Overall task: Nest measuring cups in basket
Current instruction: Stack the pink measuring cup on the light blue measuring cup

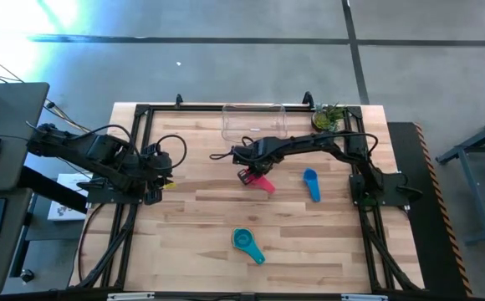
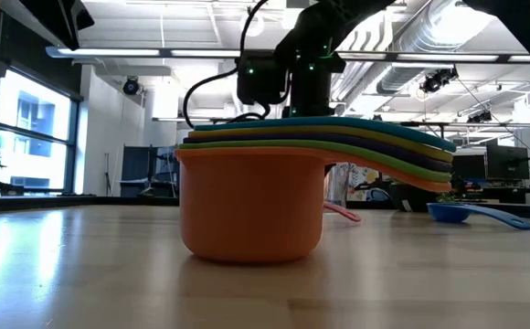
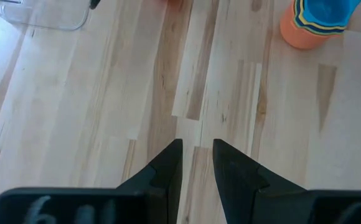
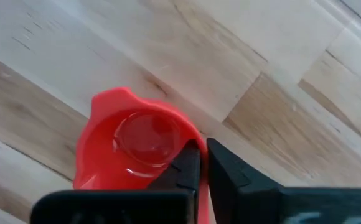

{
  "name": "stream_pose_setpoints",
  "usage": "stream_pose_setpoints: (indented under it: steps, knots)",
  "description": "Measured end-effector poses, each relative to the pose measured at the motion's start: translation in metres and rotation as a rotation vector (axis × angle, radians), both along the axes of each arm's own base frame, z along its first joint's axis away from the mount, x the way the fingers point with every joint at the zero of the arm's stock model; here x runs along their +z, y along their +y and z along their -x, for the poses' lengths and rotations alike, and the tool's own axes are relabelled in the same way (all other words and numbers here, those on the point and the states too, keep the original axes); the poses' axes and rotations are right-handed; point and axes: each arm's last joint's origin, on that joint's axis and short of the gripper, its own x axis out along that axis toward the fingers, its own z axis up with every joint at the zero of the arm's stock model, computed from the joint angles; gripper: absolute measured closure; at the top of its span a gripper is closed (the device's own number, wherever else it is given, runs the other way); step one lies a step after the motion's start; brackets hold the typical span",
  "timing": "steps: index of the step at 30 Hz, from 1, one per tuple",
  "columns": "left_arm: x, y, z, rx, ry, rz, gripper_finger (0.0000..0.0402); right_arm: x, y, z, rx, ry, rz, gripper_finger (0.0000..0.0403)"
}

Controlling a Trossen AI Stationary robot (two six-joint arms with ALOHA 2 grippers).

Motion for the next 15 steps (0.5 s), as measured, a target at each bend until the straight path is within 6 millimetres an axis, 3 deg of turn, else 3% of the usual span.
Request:
stream_pose_setpoints:
  steps: [8,15]
  knots:
    - [0.000,0.000,0.000,0.001,0.000,0.000,0.0323,0.013,0.007,0.006,-0.023,0.008,-0.056,0.0397]
    - [0.000,0.000,0.000,0.006,0.000,0.004,0.0323,0.043,0.035,0.014,-0.076,-0.041,-0.078,0.0399]
